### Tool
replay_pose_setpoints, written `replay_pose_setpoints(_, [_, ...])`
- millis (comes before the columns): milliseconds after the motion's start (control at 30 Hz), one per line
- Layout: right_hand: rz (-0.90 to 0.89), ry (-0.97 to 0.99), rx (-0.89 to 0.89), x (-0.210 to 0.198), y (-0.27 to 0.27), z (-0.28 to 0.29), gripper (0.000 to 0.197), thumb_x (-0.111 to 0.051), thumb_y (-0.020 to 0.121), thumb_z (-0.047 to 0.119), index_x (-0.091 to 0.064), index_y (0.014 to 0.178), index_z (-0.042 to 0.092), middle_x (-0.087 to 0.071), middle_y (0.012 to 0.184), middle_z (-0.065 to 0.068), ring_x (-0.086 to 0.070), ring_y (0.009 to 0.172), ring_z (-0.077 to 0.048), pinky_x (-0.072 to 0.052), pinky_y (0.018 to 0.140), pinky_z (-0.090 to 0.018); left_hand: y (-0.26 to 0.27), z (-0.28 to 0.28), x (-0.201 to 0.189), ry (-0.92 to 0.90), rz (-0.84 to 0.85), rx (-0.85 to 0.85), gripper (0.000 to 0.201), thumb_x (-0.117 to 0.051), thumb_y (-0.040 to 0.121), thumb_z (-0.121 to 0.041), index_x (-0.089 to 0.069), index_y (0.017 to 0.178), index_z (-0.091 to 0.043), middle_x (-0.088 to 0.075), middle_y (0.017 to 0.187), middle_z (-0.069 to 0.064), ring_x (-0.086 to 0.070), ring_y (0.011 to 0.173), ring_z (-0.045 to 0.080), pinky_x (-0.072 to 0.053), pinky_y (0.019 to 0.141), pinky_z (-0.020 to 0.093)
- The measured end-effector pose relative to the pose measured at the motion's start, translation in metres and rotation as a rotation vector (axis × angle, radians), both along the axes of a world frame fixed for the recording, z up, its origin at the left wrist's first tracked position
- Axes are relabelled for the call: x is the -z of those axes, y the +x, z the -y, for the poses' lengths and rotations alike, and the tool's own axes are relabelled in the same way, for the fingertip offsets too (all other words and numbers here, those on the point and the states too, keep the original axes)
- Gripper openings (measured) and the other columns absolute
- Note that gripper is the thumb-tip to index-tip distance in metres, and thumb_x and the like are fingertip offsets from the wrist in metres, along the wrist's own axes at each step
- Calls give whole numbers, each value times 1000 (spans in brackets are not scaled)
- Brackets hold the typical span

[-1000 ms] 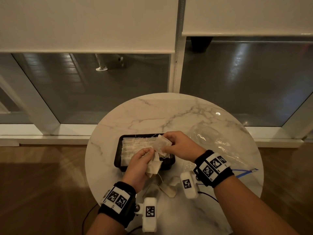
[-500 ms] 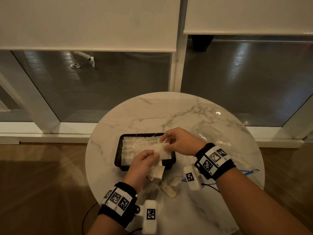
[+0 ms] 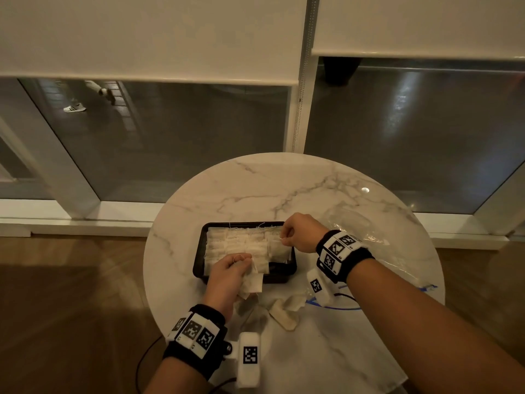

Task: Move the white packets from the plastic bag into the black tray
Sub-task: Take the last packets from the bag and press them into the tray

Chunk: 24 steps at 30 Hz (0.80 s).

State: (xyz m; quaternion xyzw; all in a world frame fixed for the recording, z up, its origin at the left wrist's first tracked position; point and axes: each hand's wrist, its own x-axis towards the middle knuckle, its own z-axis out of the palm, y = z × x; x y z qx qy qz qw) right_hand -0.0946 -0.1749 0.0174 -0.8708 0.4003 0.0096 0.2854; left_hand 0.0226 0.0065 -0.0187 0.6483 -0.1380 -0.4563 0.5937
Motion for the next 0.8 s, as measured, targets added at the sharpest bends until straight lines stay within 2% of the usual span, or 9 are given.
replay_pose_setpoints(100, [-104, -5, -51, 7, 9, 2, 7, -73, 89, 19, -69, 83, 22, -68, 91, 2, -63, 89, -14, -48, 77, -24, 1, 0, 0, 11, 5, -5, 12, -62, 97, -13, -72, 105, -15, -71, 105, 8, -66, 86, 20, -51, 62, 31])
replay_pose_setpoints(200, [-164, -13, -64, 9, 15, 4, 2, -74, 88, 20, -73, 89, 20, -71, 98, -1, -64, 94, -17, -53, 84, -29, 3, 0, 0, 16, 6, -6, 13, -63, 97, -13, -72, 106, -15, -71, 105, 9, -66, 86, 20, -51, 63, 33])
replay_pose_setpoints(267, [-205, -40, -79, 12, 18, 5, 8, -74, 87, 20, -75, 95, 20, -72, 102, -1, -66, 97, -18, -55, 87, -31, 4, 0, 2, 22, 6, -10, 13, -63, 97, -13, -72, 105, -15, -71, 104, 9, -66, 86, 21, -51, 63, 33])
replay_pose_setpoints(433, [-261, -122, -90, 17, 22, 3, 12, -68, 89, 23, -74, 100, 26, -71, 108, 2, -66, 98, -19, -55, 85, -33, 4, 0, 3, 27, 5, 5, 12, -63, 96, -13, -72, 103, -16, -70, 103, 9, -66, 83, 20, -50, 61, 33])
replay_pose_setpoints(567, [-266, -142, -72, 19, 24, 3, 16, -64, 91, 21, -71, 103, 26, -68, 113, -1, -65, 101, -21, -54, 86, -33, 6, -1, 4, 30, 1, 1, 13, -63, 96, -14, -73, 103, -16, -70, 111, 14, -66, 90, 24, -51, 71, 39])
replay_pose_setpoints(733, [-279, -128, -63, 21, 25, 3, 15, -64, 90, 18, -71, 101, 26, -69, 112, -1, -65, 99, -21, -55, 85, -33, 6, -1, 3, 9, -1, -2, 12, -63, 96, -10, -73, 100, -15, -70, 111, 14, -65, 95, 27, -54, 79, 41])
replay_pose_setpoints(800, [-285, -133, -64, 21, 26, 3, 15, -65, 89, 19, -70, 101, 26, -68, 112, -1, -65, 98, -22, -55, 85, -34, 6, -1, 3, 4, 2, -5, 12, -63, 95, -9, -73, 99, -14, -70, 110, 15, -64, 96, 27, -53, 79, 40])
